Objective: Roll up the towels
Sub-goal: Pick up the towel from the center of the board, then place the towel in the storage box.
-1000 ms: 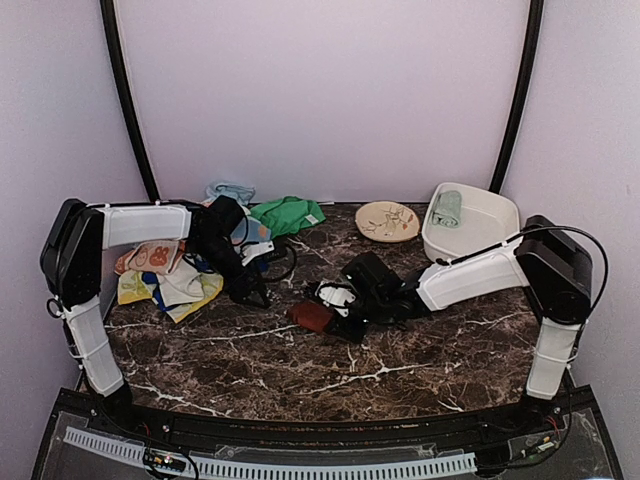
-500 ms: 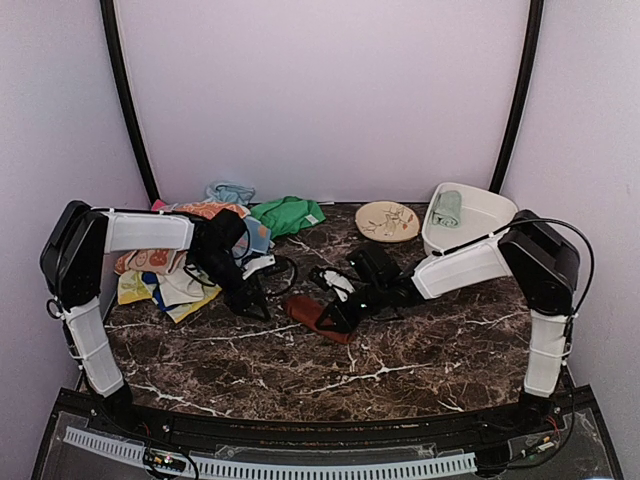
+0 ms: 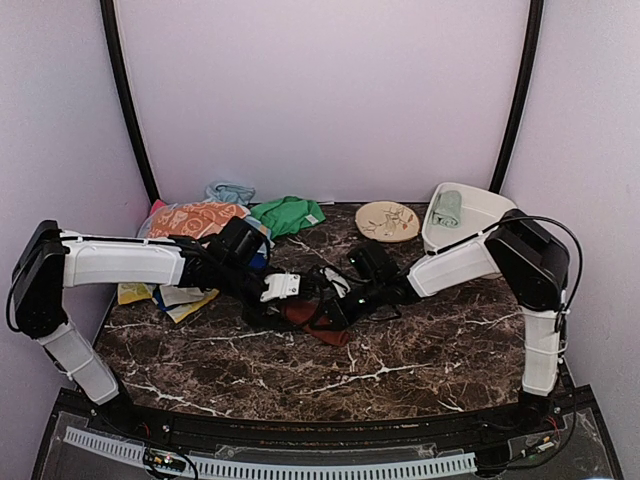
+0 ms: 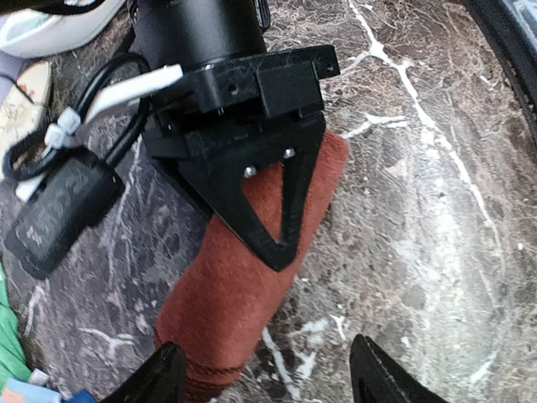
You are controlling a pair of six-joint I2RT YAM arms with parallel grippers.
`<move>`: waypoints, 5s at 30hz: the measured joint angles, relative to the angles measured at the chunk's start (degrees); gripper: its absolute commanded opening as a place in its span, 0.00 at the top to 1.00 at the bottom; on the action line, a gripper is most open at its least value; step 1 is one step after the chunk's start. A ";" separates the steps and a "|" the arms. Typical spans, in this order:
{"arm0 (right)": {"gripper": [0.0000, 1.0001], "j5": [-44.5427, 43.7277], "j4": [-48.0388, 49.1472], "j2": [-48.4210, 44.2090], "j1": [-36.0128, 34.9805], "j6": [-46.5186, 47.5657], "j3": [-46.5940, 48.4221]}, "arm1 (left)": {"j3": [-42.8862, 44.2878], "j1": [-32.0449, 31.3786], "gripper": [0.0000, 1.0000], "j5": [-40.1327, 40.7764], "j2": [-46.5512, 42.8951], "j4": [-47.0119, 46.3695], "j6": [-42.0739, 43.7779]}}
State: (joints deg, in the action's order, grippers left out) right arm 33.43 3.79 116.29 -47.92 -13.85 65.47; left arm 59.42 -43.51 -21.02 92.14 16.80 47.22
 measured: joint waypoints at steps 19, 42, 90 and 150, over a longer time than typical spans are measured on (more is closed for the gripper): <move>1.00 9.44 4.55 -0.42 4.39 -8.90 -3.63 | -2.40 -6.32 0.30 17.59 5.44 -12.13 9.66; 1.00 -21.64 -18.03 -30.73 34.77 -12.07 10.27 | 7.19 14.64 0.29 3.21 -3.13 8.17 -9.31; 1.00 -70.12 -31.61 8.24 42.75 -16.04 33.31 | 6.82 18.67 0.31 0.57 3.54 9.88 -14.73; 0.32 -46.03 -28.02 4.87 45.24 -14.25 24.28 | 6.86 19.52 0.33 -0.94 6.29 9.53 -15.56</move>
State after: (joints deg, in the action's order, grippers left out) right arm -12.60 -24.23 121.16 -2.68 -28.10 89.76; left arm 66.28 -23.99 -21.96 98.43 26.33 31.66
